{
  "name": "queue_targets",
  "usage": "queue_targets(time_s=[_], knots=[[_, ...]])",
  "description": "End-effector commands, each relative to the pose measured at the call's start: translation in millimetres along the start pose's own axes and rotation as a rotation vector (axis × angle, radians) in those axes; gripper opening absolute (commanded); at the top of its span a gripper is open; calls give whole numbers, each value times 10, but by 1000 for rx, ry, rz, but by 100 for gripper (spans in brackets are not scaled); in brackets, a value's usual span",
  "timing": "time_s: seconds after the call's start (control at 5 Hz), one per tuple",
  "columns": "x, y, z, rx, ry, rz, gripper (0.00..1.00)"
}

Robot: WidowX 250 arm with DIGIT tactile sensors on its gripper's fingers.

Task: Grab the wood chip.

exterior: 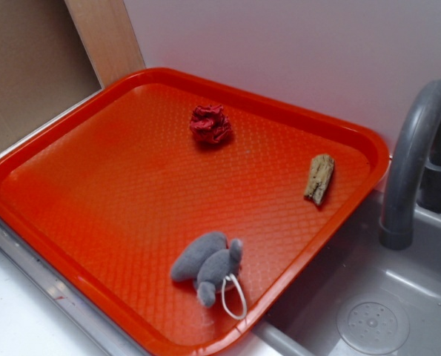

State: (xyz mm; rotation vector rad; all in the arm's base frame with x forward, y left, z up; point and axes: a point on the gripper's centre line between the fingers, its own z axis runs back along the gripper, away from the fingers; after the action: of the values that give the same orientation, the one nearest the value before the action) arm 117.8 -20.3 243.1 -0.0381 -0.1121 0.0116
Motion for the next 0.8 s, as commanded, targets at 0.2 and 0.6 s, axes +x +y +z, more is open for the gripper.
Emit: queue_targets(time_s=[0.2,0.6], knots=[[148,-284,-61,14,-36,6,100],[512,-1023,-182,-89,-105,51,100]])
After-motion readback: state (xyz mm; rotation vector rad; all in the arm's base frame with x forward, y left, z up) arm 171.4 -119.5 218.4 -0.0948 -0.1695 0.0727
